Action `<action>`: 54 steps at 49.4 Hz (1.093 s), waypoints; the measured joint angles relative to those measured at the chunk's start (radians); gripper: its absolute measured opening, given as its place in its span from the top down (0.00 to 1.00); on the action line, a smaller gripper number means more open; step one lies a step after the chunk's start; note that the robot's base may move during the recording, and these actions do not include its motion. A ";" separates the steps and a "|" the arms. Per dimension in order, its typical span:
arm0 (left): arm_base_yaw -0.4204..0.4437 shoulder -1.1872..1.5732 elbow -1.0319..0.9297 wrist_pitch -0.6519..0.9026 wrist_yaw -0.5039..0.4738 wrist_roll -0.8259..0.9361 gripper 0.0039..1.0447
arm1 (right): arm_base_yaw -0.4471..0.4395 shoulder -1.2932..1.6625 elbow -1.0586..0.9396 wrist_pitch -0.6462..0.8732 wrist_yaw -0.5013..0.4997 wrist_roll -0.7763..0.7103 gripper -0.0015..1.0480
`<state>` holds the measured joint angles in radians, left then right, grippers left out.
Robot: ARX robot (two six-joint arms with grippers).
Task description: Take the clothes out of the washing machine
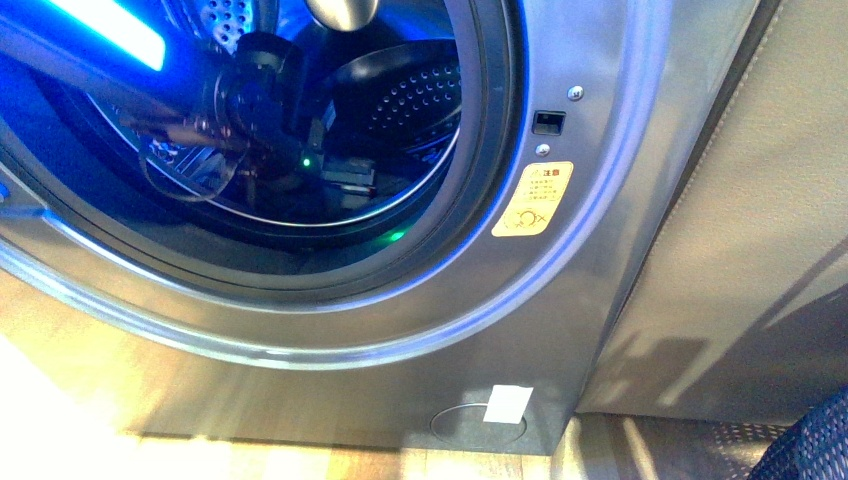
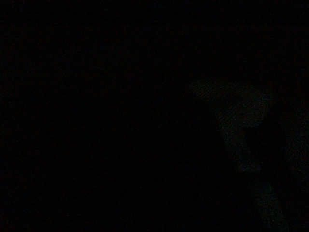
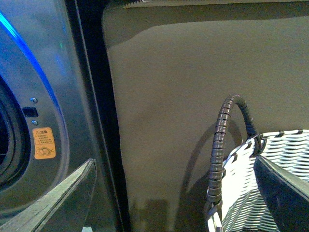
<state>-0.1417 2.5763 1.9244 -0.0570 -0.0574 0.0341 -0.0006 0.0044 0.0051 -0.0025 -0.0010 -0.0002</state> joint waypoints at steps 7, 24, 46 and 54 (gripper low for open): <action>0.002 0.000 0.008 0.003 0.020 -0.035 0.63 | 0.000 0.000 0.000 0.000 0.000 0.000 0.07; 0.006 -0.115 -0.157 0.141 0.096 -0.109 0.82 | 0.000 0.000 0.000 0.000 0.000 0.000 0.07; 0.006 -0.465 -0.624 0.384 0.144 -0.087 0.82 | 0.000 0.000 0.000 0.000 0.000 0.000 0.07; -0.007 -0.647 -0.826 0.466 0.147 -0.054 0.82 | 0.000 0.000 0.000 0.000 0.000 0.000 0.07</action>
<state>-0.1490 1.9297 1.0985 0.4088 0.0895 -0.0200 -0.0006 0.0044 0.0051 -0.0025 -0.0010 -0.0002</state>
